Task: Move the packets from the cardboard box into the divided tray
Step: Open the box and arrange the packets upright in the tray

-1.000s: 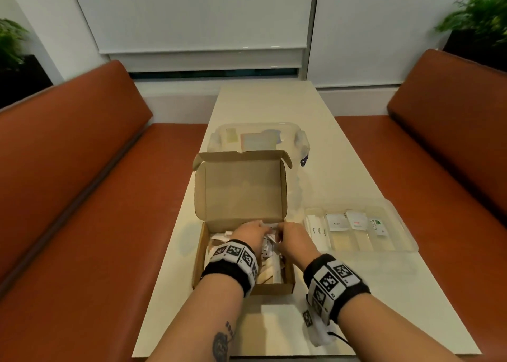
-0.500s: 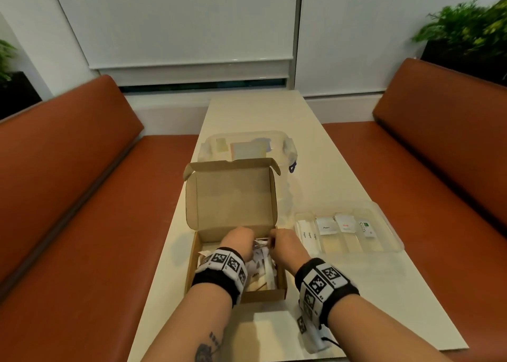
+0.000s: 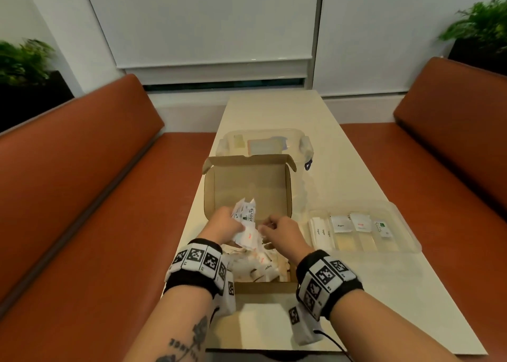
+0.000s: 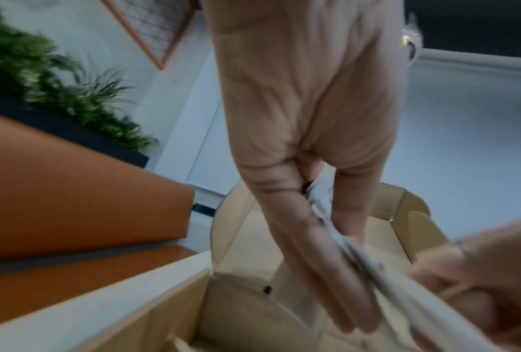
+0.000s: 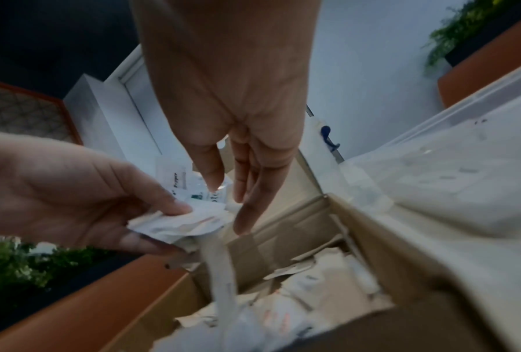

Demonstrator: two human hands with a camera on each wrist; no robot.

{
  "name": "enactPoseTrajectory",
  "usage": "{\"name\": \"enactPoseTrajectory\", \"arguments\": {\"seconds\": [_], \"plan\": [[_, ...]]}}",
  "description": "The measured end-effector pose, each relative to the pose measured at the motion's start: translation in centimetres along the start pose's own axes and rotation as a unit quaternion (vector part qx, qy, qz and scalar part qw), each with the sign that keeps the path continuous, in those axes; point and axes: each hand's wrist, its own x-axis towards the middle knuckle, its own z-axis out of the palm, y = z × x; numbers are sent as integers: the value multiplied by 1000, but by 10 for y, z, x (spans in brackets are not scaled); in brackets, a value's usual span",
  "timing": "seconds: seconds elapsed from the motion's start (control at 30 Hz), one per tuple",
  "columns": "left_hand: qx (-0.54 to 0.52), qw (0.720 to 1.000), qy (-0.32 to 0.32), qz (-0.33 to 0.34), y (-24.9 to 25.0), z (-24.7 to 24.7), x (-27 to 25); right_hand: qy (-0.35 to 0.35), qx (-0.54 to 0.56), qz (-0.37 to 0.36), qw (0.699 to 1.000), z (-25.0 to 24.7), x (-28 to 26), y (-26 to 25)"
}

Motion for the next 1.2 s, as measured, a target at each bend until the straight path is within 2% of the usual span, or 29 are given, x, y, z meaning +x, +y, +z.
{"name": "enactPoseTrajectory", "arguments": {"seconds": [0.1, 0.23, 0.4, 0.53, 0.67, 0.8, 1.03, 1.2], "plan": [[-93, 995, -16, -19, -8, 3, -5, -25, 5, 28, 999, 6, 4, -5], [-159, 987, -19, -26, -8, 5, -6, -29, 5, 50, 998, 8, 7, -6], [-216, 975, -10, -44, -8, 13, -3, -22, 71, 75, 994, 8, 6, -1], [-244, 967, -25, -63, -9, 22, 0, -53, 60, 93, 992, 5, 4, 0], [-246, 964, -38, -93, -8, 22, 2, -48, 50, 71, 995, -1, 2, 2], [-219, 968, -48, -110, -8, 21, 3, -52, 35, 81, 995, -5, 4, 3], [-157, 979, -44, -124, -5, 21, 7, -50, 27, 83, 995, -12, 8, 7], [-176, 974, -67, -122, -1, 22, 5, -37, 27, 72, 996, -12, 10, 8]]}}
